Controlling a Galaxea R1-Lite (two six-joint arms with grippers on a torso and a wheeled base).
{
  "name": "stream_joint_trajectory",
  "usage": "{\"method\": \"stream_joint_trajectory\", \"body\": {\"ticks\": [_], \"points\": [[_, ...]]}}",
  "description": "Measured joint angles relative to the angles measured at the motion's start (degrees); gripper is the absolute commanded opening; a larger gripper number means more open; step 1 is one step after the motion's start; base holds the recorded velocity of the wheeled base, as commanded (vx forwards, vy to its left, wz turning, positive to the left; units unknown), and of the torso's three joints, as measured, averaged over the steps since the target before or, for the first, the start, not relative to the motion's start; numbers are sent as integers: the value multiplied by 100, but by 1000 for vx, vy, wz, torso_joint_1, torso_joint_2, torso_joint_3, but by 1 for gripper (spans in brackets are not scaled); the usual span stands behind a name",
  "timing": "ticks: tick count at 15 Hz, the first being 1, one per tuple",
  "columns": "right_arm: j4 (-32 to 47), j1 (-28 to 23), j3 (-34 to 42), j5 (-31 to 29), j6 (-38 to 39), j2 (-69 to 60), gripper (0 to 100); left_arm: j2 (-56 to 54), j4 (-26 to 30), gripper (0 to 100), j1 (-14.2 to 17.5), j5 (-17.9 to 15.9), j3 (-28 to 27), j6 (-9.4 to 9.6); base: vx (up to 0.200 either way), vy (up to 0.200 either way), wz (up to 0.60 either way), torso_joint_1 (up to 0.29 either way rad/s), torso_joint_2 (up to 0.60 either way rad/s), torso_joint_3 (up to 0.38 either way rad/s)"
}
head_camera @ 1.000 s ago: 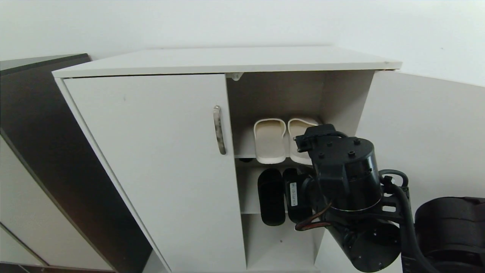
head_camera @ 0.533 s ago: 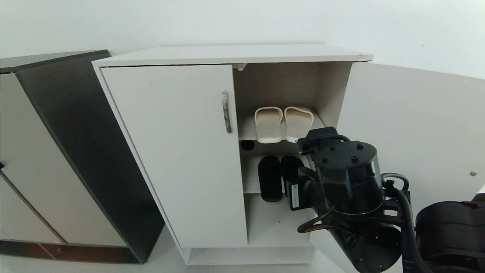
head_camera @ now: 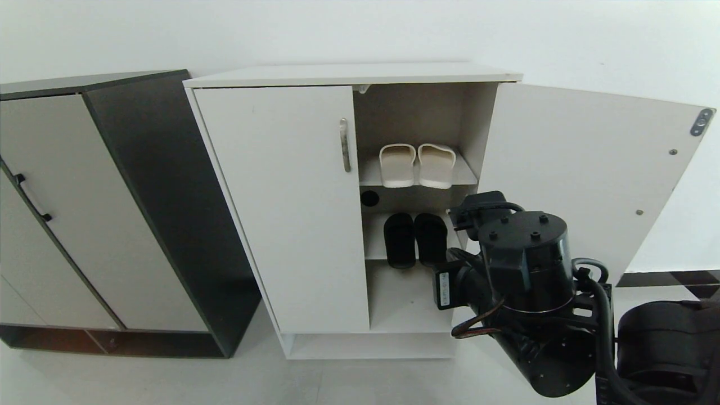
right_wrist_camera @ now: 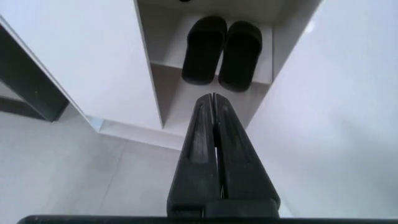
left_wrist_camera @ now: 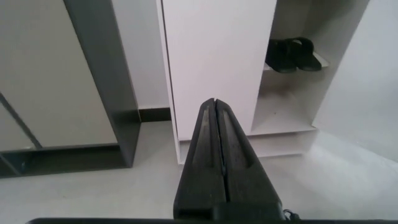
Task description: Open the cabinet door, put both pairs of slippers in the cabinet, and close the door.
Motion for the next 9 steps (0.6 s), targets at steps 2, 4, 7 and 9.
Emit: {"method": "stream_joint_trajectory", "body": {"ticks": [2, 4, 7, 9], "points": [[0, -60, 22, 7, -11, 33, 0, 0, -2, 0, 0, 0, 0, -2, 0, 0, 0, 0, 0, 0], [-13, -90, 28, 11, -11, 72, 0, 0, 2, 0, 0, 0, 0, -5, 0, 0, 0, 0, 0, 0], [-61, -113, 55, 24, -6, 151, 0, 0, 0, 0, 0, 0, 0, -5, 0, 0, 0, 0, 0, 0], [-107, -127, 74, 40, -11, 206, 0, 0, 0, 0, -4, 0, 0, -7, 0, 0, 0, 0, 0, 0]]}}
